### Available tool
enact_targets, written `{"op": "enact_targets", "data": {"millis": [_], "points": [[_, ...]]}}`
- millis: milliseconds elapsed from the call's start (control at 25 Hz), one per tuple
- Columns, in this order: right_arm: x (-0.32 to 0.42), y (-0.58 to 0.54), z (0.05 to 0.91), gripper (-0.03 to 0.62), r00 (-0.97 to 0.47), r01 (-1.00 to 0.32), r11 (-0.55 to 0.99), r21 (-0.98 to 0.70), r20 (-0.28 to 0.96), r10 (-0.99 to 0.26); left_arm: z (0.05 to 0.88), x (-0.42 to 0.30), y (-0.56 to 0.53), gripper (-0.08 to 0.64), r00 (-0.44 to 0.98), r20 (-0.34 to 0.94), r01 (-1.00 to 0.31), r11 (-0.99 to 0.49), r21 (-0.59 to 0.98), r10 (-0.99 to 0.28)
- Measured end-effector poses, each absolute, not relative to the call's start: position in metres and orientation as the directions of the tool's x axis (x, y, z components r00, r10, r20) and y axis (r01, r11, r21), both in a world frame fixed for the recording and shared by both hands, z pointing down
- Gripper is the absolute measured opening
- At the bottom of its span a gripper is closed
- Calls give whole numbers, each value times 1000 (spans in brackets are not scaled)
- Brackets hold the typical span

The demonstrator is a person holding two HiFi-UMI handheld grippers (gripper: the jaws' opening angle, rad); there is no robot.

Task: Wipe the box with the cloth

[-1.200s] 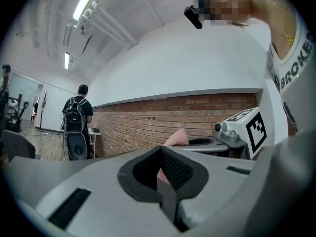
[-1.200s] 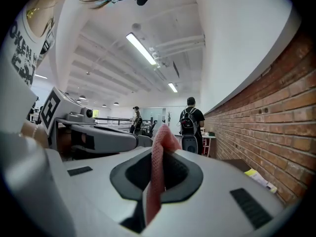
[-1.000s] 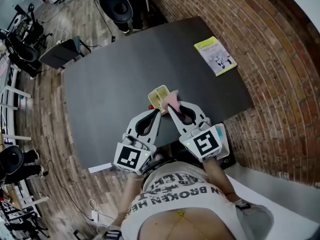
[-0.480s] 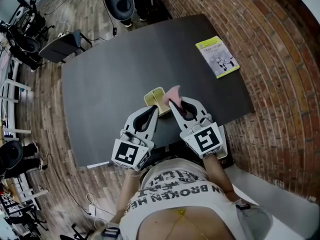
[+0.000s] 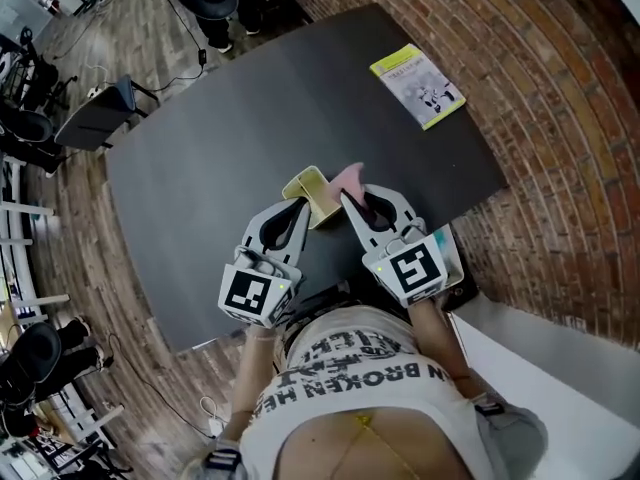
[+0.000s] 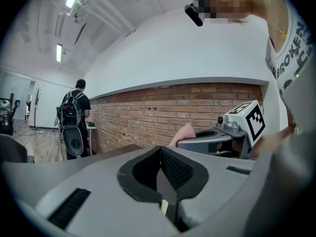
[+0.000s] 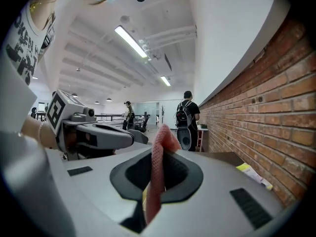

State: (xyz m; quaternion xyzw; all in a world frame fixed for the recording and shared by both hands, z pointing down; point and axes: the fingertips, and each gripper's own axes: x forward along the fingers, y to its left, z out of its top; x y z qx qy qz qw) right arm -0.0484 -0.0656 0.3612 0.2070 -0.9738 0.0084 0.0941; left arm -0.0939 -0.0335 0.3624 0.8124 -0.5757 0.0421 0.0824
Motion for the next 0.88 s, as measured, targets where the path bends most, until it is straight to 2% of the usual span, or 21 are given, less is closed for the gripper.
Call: {"op": "enact_targets", "data": {"millis": [280,480,600,720,880], "points": [[-36,-76,399,17,-831,-490,871,12,294,-472,419,-111,-35,8,398,308,-914,-403,53,-864],[-26,-78,424,17,-791,-534,846,2,351,-500,466,-118,-33,8,423,460,-866,-498,-49,-781],[-21,-77,443,17,-764,-557,831,2,393,-512,504,-113,-23,9,470,569,-765,-633,-120,-675],[-16,-77,461,17,-734,-581,814,2,431,-525,538,-108,-16,85,488,677,-637,-755,-155,-551],[-12,-76,483,17,-698,-602,799,9,481,-531,573,-110,-9,112,426,803,-405,-881,-243,-417]]}}
